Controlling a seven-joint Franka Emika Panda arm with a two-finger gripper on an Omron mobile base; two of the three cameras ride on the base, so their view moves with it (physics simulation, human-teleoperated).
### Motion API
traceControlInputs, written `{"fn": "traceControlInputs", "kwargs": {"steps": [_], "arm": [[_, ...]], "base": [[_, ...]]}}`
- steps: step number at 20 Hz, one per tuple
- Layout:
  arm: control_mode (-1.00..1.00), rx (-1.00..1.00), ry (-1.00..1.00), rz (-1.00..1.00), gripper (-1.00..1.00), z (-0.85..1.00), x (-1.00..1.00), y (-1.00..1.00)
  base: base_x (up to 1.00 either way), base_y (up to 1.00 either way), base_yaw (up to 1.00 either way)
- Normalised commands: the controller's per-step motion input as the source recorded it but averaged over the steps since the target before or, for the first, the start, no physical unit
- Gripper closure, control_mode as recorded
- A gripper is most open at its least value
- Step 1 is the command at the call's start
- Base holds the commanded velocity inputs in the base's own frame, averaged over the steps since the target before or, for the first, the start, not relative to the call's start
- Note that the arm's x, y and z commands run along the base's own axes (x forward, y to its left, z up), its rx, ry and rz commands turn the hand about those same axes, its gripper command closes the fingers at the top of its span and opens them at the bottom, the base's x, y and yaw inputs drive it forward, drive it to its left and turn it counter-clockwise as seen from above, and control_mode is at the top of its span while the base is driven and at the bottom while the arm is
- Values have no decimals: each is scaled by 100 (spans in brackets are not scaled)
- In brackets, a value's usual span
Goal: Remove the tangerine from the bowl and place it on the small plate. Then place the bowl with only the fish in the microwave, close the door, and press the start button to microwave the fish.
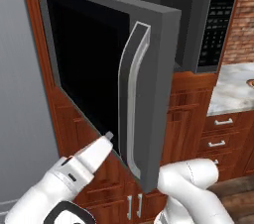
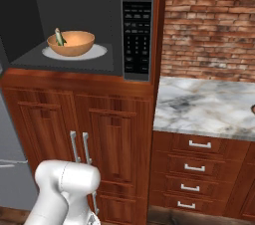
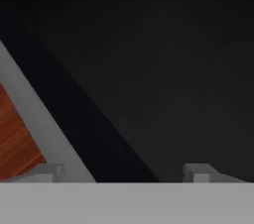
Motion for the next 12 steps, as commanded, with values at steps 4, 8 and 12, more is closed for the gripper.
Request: {"fn": "traceControlInputs", "kwargs": {"steps": [4,8,12], "arm": [[-100,16,0,1,-100,9,0,-100],[-100,13,0,4,-100,8,16,-89],[-100,5,1,7,-100,17,40,-66]], "base": [[0,0,0],[0,0,0],[0,0,0]]}}
